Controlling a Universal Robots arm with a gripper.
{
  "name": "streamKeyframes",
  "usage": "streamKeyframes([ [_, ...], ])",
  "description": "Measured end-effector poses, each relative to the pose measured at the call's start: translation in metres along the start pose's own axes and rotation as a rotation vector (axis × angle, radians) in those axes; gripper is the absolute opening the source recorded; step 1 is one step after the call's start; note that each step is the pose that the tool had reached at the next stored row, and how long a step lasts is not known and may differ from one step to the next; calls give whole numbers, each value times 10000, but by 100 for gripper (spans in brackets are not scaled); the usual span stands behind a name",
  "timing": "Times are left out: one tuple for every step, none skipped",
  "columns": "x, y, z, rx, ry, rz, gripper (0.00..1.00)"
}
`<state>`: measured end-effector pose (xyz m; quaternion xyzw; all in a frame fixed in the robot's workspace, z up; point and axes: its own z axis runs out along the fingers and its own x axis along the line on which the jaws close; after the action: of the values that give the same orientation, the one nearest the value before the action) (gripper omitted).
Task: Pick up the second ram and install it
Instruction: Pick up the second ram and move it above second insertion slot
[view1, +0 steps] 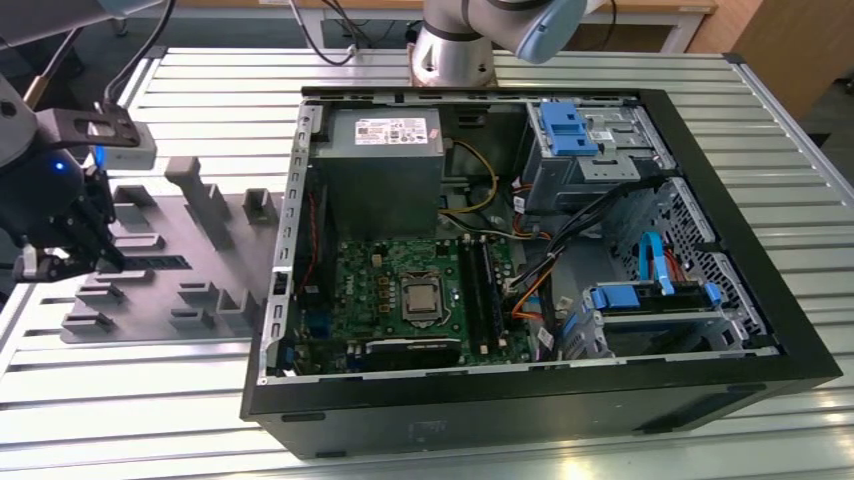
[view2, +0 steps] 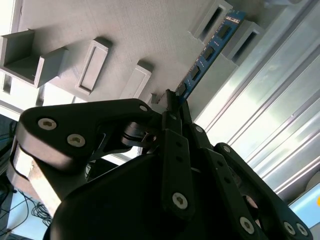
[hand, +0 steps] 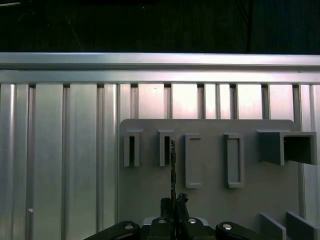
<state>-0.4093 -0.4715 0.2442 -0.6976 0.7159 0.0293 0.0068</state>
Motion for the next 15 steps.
streamKeyframes([
  [0, 0, -3, 0, 0, 0, 14],
  [0, 0, -6, 0, 0, 0, 14],
  [0, 0, -9, -1, 0, 0, 14],
  [-1, 1, -12, 0, 0, 0, 14],
  [-1, 1, -15, 0, 0, 0, 14],
  [-1, 1, -18, -1, 0, 0, 14],
  [-1, 1, -21, 0, 0, 0, 14],
  [-1, 1, -24, 0, 0, 0, 14],
  [-1, 1, -27, -1, 1, 0, 14],
  [-2, 1, -29, 0, 0, 0, 14],
  [-2, 1, -32, 0, 0, 0, 14],
  [-2, 1, -34, 0, 0, 0, 14],
  [-2, 1, -37, 0, 0, 0, 14],
  [-2, 1, -39, -1, 1, 0, 14],
  [-2, 1, -42, 0, 0, 0, 14],
])
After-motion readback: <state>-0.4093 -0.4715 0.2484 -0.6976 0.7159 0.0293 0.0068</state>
